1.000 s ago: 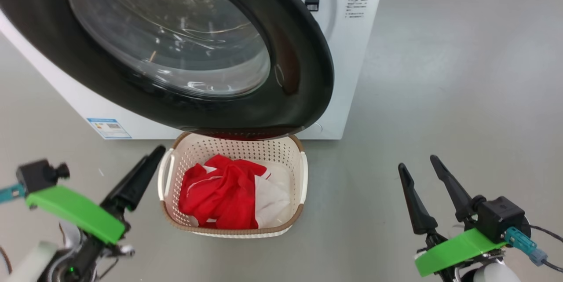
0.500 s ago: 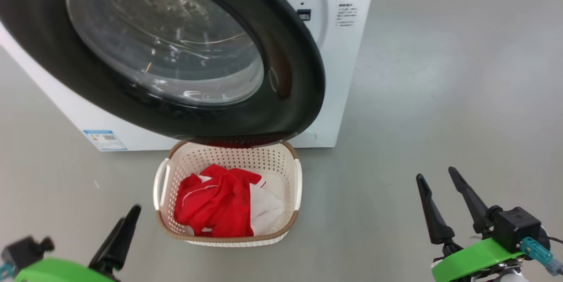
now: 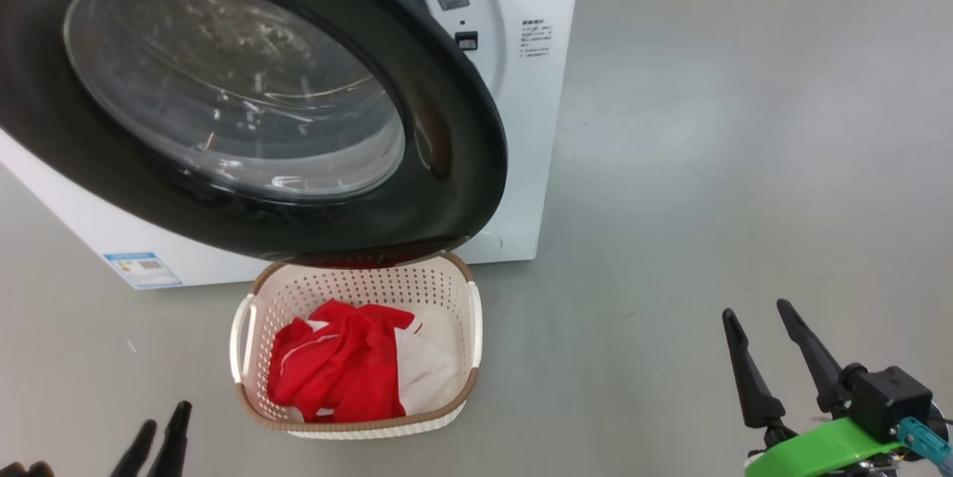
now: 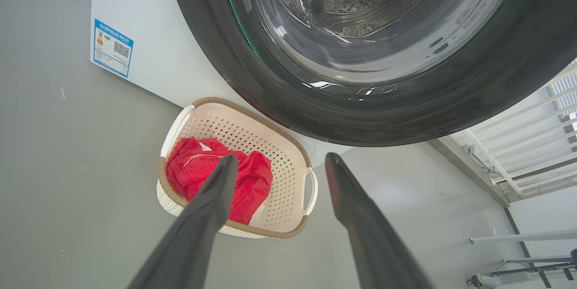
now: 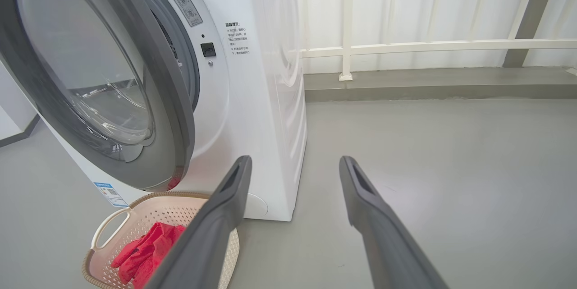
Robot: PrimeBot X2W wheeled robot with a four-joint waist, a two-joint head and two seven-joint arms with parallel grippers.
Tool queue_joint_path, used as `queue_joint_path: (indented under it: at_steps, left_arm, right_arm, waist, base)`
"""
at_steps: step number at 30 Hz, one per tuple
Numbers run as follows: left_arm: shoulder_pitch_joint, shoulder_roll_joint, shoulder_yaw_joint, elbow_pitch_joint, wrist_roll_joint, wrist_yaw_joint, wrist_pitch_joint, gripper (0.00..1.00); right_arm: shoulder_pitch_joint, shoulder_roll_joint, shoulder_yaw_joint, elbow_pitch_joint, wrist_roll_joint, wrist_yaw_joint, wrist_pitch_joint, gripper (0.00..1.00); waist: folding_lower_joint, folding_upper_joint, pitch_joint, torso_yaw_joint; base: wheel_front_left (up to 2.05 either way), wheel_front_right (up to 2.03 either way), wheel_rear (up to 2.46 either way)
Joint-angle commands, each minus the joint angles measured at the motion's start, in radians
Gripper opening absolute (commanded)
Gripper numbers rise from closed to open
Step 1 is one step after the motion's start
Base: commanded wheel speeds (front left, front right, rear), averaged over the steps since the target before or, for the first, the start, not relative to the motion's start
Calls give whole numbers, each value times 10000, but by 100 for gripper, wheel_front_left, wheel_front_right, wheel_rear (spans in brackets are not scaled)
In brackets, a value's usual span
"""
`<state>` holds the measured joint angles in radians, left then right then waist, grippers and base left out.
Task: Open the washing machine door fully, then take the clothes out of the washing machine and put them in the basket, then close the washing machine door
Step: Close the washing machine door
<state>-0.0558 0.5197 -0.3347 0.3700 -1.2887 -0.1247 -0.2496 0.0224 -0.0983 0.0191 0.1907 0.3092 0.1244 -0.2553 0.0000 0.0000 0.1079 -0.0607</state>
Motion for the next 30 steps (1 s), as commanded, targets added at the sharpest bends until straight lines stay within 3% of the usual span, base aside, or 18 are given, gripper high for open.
queue_joint_path:
  at_steps: [1, 3, 12, 20, 30]
  left_arm:
    - [3, 69, 848, -95, 812, -60, -118, 100]
    - [112, -119, 1123, -136, 1204, -60, -118, 100]
    - [838, -1571, 3335, -722, 4856, -60, -120, 100]
    - [1210, -2770, 4577, -1413, 7619, -60, -121, 100]
    - [1572, -3746, 5468, -2360, 9550, -60, -121, 100]
  right_arm:
    - [98, -131, 157, -268, 61, 63, -65, 100]
    - [119, -126, 134, -270, 63, 63, -65, 100]
    - [231, -137, 30, -273, 91, 63, -65, 100]
    - [276, -161, 1, -288, 114, 63, -65, 100]
    - [348, -131, -58, -287, 123, 63, -65, 100]
  waist:
    - [0, 0, -67, -52]
    - [0, 0, -93, -57]
    - [0, 0, -284, 11]
    - [0, 0, -383, 8]
    - [0, 0, -436, -44]
  base:
    - [0, 0, 0]
    - [0, 0, 0]
    - [0, 0, 0]
    - [0, 0, 0]
    - [0, 0, 0]
